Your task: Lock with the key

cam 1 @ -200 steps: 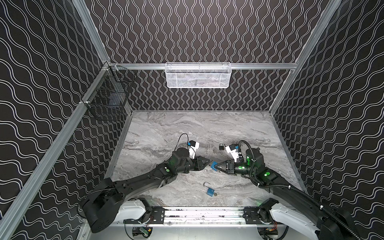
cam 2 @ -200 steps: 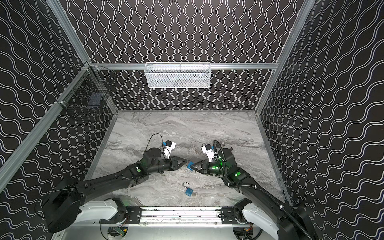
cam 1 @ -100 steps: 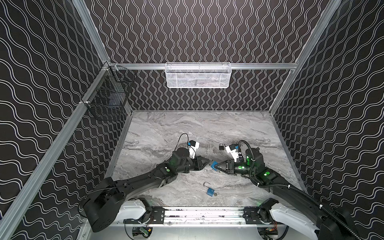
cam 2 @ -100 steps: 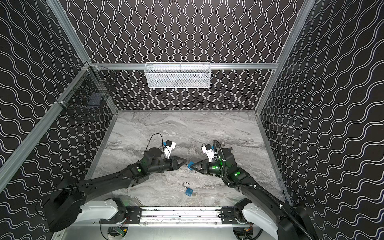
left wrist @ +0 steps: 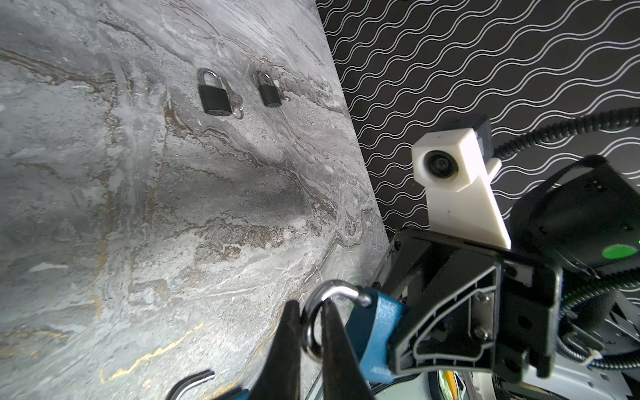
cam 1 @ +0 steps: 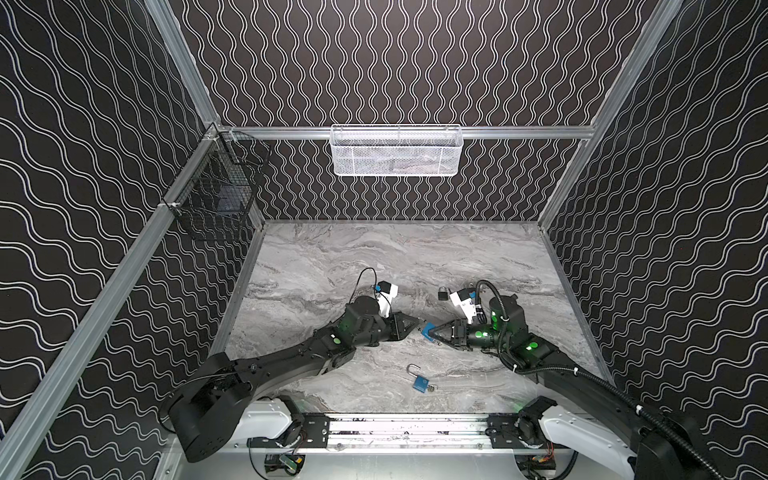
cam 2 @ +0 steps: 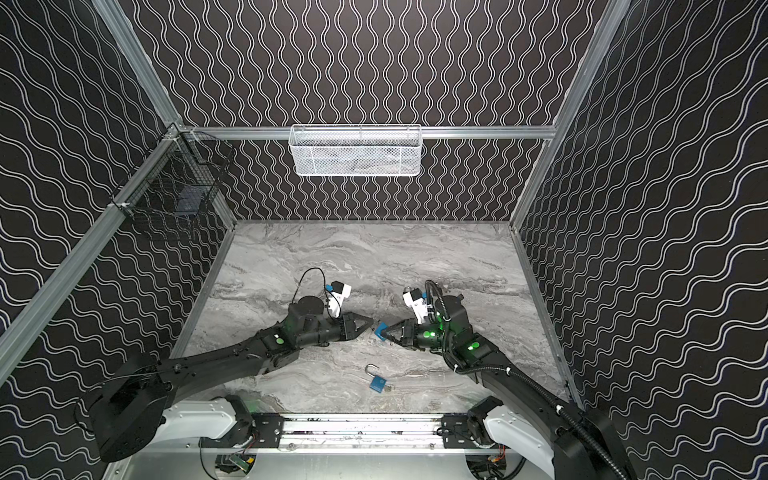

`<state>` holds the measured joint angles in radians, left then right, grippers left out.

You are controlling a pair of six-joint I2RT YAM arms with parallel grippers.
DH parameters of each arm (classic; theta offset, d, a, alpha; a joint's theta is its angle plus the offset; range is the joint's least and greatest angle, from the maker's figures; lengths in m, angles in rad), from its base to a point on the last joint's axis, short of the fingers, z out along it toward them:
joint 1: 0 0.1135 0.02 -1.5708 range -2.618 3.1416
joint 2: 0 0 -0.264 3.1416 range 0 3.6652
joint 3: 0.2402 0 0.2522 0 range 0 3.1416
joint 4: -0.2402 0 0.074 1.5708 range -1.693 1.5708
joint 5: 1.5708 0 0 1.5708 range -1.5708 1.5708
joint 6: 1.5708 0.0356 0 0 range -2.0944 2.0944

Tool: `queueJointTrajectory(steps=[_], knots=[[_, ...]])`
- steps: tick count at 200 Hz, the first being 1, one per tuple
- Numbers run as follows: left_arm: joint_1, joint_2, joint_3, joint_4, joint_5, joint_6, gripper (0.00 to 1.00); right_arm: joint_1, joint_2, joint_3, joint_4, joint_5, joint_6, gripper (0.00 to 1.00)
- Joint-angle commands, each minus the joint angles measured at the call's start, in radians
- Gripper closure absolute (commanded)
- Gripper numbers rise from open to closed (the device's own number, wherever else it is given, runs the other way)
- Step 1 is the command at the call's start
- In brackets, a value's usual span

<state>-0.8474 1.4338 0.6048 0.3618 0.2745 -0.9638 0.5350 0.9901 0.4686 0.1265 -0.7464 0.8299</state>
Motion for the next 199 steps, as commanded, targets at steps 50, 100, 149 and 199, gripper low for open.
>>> queueJointTrajectory(steps=[50, 100, 149, 199], knots=[[-0.049, 0.013, 0.037, 0.010, 0.093, -0.050, 0.96, 0.003, 0.044, 0.039, 0.150, 0.008, -0.022, 1.00], [-0.065, -0.002, 0.060, -0.017, 0.103, -0.067, 0.96, 0.003, 0.051, 0.041, 0.138, 0.031, -0.065, 1.00], [-0.084, -0.015, 0.053, -0.027, 0.086, -0.068, 0.97, 0.002, 0.047, 0.025, 0.191, 0.046, -0.046, 1.00], [-0.098, -0.021, 0.041, -0.018, 0.077, -0.080, 0.98, -0.032, 0.024, 0.028, 0.206, 0.082, -0.026, 1.00]])
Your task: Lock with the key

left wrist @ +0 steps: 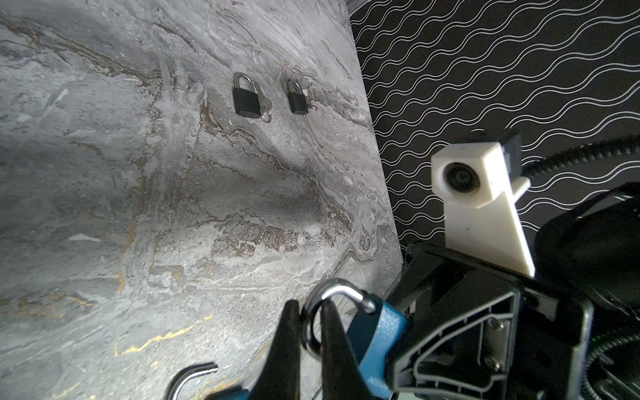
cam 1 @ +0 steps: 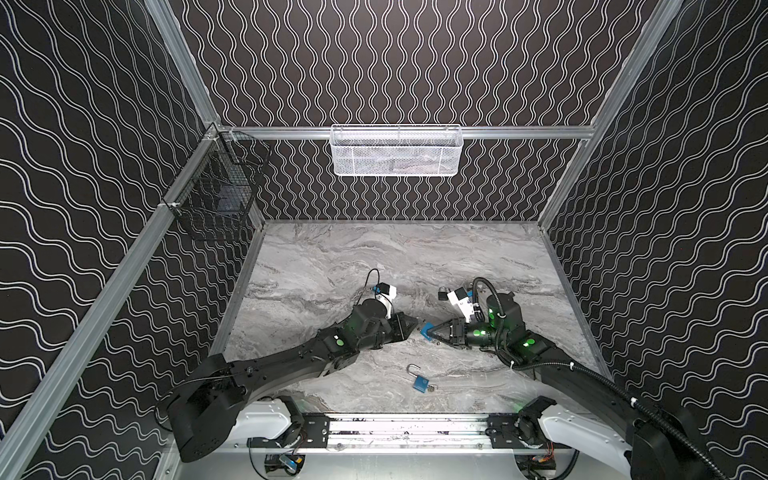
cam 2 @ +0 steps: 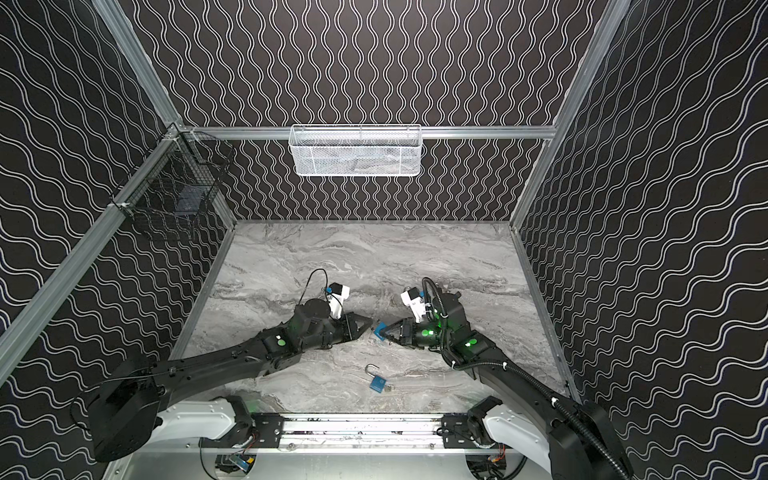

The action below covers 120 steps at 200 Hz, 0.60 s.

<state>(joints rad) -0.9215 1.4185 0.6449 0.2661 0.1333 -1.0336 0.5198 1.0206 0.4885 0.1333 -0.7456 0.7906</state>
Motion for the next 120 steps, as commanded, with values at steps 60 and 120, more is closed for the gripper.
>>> queueJointTrajectory(steps=[60, 120], knots=[[-0.040, 0.003, 0.009, 0.101, 0.224, -0.021, 0.98, -0.034, 0.061, 0.027, 0.264, 0.022, 0.025, 1.00], [-0.045, -0.002, 0.036, 0.049, 0.205, 0.001, 0.99, -0.035, 0.055, 0.022, 0.234, 0.020, 0.008, 1.00]])
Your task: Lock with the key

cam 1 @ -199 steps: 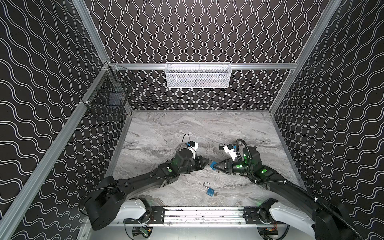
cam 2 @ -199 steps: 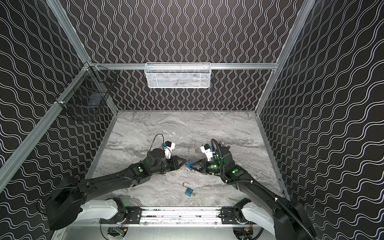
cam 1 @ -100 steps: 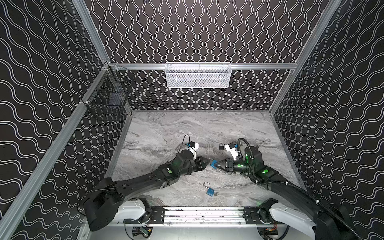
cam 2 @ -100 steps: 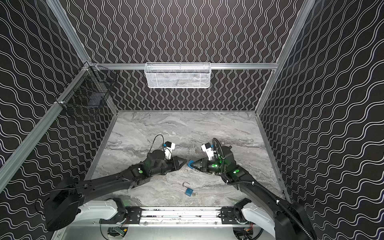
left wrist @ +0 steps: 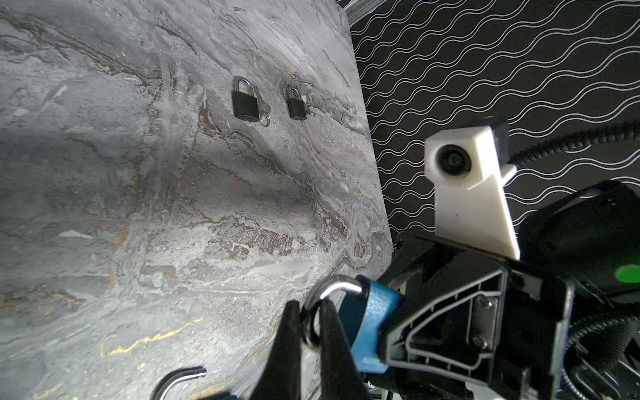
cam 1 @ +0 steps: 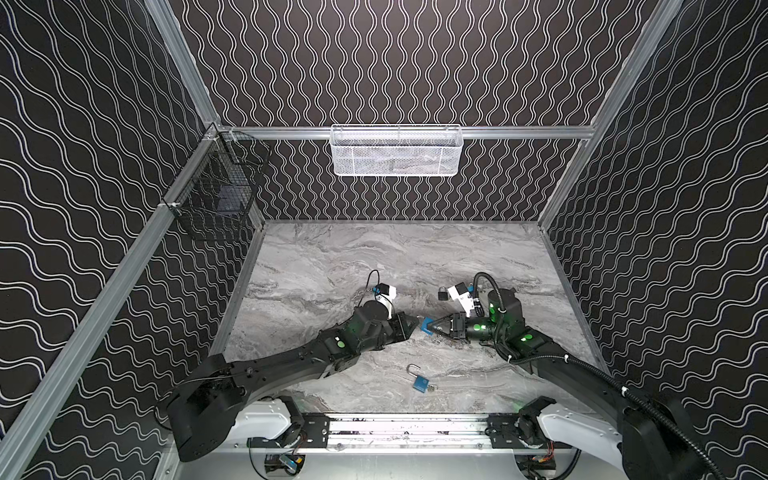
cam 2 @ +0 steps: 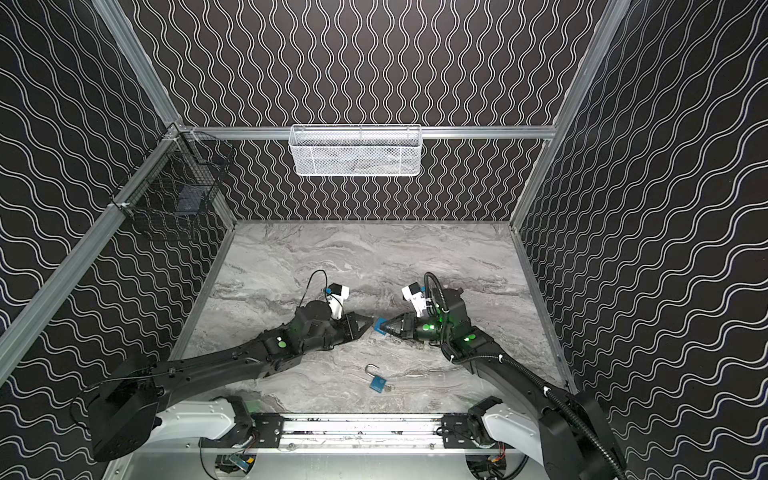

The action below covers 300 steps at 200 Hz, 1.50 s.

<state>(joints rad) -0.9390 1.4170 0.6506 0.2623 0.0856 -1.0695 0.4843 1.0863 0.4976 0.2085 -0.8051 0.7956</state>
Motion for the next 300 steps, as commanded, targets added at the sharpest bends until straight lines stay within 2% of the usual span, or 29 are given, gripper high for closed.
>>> queueJointTrajectory(steps=[1, 85, 107, 129, 160, 217, 257, 300], knots=[[-0.027, 0.000, 0.031, 0.050, 0.252, 0.038, 0.99, 0.001, -0.011, 0.012, 0.158, 0.080, 0.003, 1.00], [-0.014, -0.057, 0.023, 0.011, 0.176, 0.057, 0.93, 0.000, -0.045, -0.005, 0.133, 0.044, -0.004, 1.00], [-0.004, -0.070, 0.027, -0.017, 0.148, 0.069, 0.88, 0.001, -0.053, -0.011, 0.132, 0.024, -0.001, 1.00], [0.005, -0.080, 0.027, -0.024, 0.122, 0.076, 0.78, 0.000, -0.066, -0.016, 0.122, 0.006, -0.008, 1.00], [0.029, -0.061, 0.014, 0.041, 0.150, 0.065, 0.69, 0.000, -0.077, -0.013, 0.079, -0.009, -0.036, 1.00], [0.044, -0.046, -0.029, 0.159, 0.151, 0.050, 0.65, 0.000, -0.092, -0.030, 0.101, -0.035, -0.016, 1.00], [0.048, -0.047, -0.061, 0.207, 0.119, 0.029, 0.65, 0.000, -0.103, -0.036, 0.109, -0.048, -0.006, 1.00], [0.052, -0.001, -0.043, 0.249, 0.160, 0.028, 0.67, 0.000, -0.098, -0.044, 0.146, -0.073, 0.006, 1.00]])
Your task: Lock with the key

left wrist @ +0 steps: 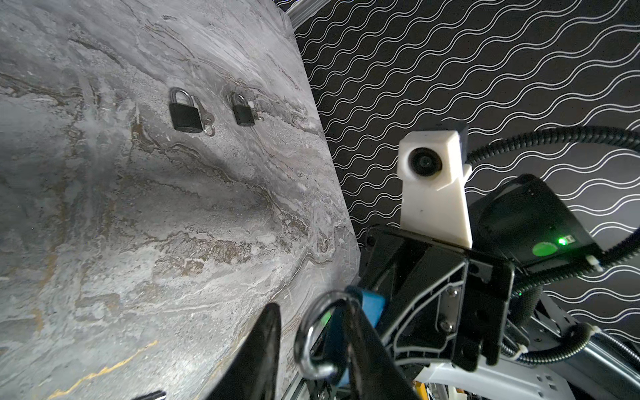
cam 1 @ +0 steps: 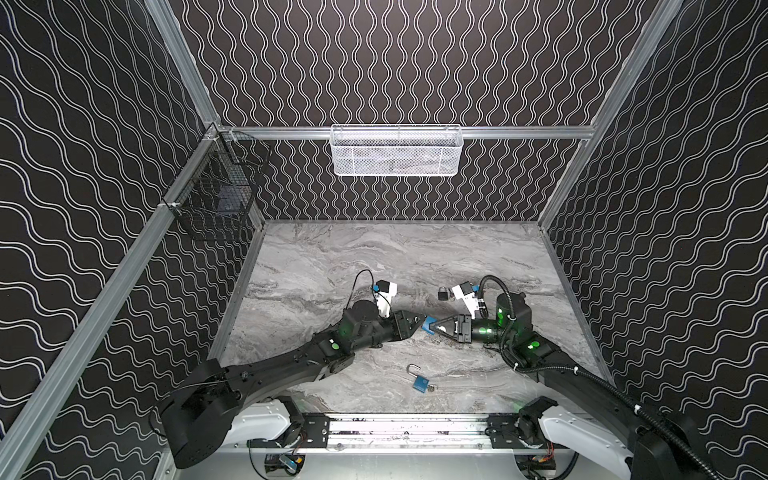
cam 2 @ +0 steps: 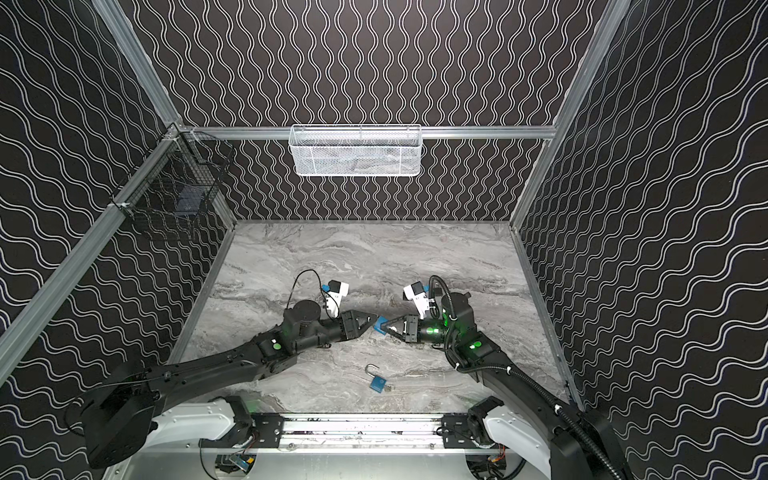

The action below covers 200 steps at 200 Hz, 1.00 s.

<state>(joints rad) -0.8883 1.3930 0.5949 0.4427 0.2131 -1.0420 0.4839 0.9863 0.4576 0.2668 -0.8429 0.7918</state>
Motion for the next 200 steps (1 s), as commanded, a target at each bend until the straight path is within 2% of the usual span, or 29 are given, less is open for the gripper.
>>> queueJointTrajectory(steps=[1, 70, 162, 200], knots=[[0.001, 0.023, 0.012, 0.071, 0.032, 0.000, 0.67, 0.001, 0.002, -0.004, 0.088, -0.037, 0.010, 1.00], [0.001, 0.062, 0.002, 0.157, 0.068, -0.016, 0.81, 0.001, -0.006, -0.004, 0.077, -0.036, 0.006, 1.00], [0.001, 0.072, 0.029, 0.094, 0.076, -0.006, 1.00, -0.003, 0.002, 0.015, 0.078, -0.020, 0.013, 1.00], [0.002, 0.070, 0.048, 0.062, 0.051, -0.018, 1.00, -0.010, -0.013, -0.010, 0.098, -0.016, 0.040, 0.88]])
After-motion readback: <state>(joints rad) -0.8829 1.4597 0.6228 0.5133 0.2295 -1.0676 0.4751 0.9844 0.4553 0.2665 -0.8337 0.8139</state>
